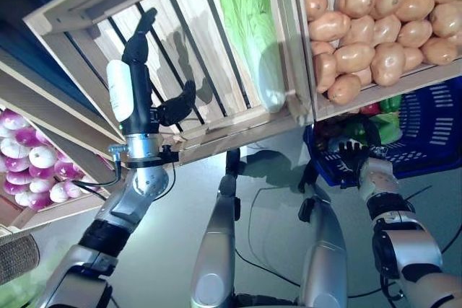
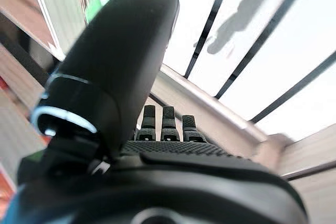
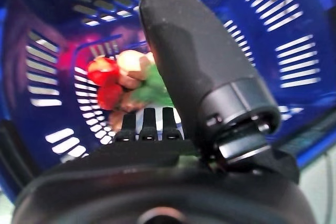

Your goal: Put vegetables into the basket

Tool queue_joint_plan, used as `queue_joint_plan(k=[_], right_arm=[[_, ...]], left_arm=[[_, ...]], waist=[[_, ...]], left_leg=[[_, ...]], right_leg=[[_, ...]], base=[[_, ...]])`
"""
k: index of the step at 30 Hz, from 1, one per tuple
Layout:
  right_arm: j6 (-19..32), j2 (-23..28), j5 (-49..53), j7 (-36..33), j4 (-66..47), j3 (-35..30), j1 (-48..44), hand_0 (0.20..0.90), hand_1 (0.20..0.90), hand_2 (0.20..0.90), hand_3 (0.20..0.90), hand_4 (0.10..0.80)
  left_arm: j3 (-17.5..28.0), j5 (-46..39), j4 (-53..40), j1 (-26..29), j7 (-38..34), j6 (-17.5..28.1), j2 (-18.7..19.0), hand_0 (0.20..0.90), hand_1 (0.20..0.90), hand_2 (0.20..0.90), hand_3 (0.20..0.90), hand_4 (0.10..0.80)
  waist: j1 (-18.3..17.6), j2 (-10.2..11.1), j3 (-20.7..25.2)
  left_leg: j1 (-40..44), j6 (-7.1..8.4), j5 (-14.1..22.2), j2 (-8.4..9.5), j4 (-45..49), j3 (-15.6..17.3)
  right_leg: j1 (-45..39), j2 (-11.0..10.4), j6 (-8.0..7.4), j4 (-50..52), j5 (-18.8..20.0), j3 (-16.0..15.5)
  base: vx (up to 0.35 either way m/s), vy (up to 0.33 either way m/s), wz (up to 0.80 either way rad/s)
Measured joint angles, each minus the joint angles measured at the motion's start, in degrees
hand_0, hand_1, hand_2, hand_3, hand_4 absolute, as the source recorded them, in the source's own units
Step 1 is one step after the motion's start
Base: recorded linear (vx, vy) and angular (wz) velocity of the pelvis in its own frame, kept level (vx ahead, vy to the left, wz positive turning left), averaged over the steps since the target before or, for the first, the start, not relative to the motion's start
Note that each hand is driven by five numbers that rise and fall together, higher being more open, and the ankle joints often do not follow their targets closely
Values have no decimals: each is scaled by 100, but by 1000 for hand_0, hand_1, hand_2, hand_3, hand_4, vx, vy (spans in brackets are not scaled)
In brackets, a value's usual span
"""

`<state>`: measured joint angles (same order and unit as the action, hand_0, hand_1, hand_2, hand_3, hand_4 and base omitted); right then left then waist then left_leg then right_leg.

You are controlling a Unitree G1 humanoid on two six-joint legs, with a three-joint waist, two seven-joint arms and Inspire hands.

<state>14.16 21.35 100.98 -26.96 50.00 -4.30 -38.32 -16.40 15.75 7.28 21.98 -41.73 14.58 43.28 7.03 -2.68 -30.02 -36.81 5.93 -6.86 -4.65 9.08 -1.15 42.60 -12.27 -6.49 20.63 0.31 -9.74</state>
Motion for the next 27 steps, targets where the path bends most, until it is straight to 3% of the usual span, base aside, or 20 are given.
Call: queue_joint_plan(k=[7,14,16,20,27], right_arm=[[22,72,-1075,-54,-754,45,657,900,900,900,900,800],[-22,66,-1266,307,-1000,183,1086,900,900,900,900,800],[-37,26,-1266,521,-999,316,1161,900,900,900,900,800],[-97,17,-1211,765,-972,687,1231,900,900,900,900,800],[-163,129,-1205,829,-956,784,1169,900,900,900,900,800]], left_arm=[[186,931,-166,-275,358,-640,592,900,900,900,900,800],[79,2312,-179,-130,580,-647,1296,900,900,900,900,800],[-200,2660,-174,196,624,-619,1627,900,900,900,900,800],[-1243,2895,95,1347,802,-556,2024,900,900,900,900,800],[-2368,3133,457,2380,848,-414,2044,900,900,900,900,800]], waist=[[-133,-107,-1],[-265,-112,-1],[-287,-113,0],[-438,-137,-1],[-708,-158,-2]], left_leg=[[129,-21,-24,12,-125,20],[231,-29,-18,13,-152,55],[241,-31,-18,15,-146,81],[257,-44,-28,24,-151,141],[243,-44,-28,21,-169,192]], right_leg=[[-135,6,-45,-140,38,16],[-202,3,-46,-135,35,39],[-201,4,-47,-130,35,69],[-178,5,-75,-121,54,149],[-122,13,-71,-125,53,193]], base=[[10,34,-1],[1,50,-2],[-18,55,-5],[3,41,-5],[-3,19,-3]])
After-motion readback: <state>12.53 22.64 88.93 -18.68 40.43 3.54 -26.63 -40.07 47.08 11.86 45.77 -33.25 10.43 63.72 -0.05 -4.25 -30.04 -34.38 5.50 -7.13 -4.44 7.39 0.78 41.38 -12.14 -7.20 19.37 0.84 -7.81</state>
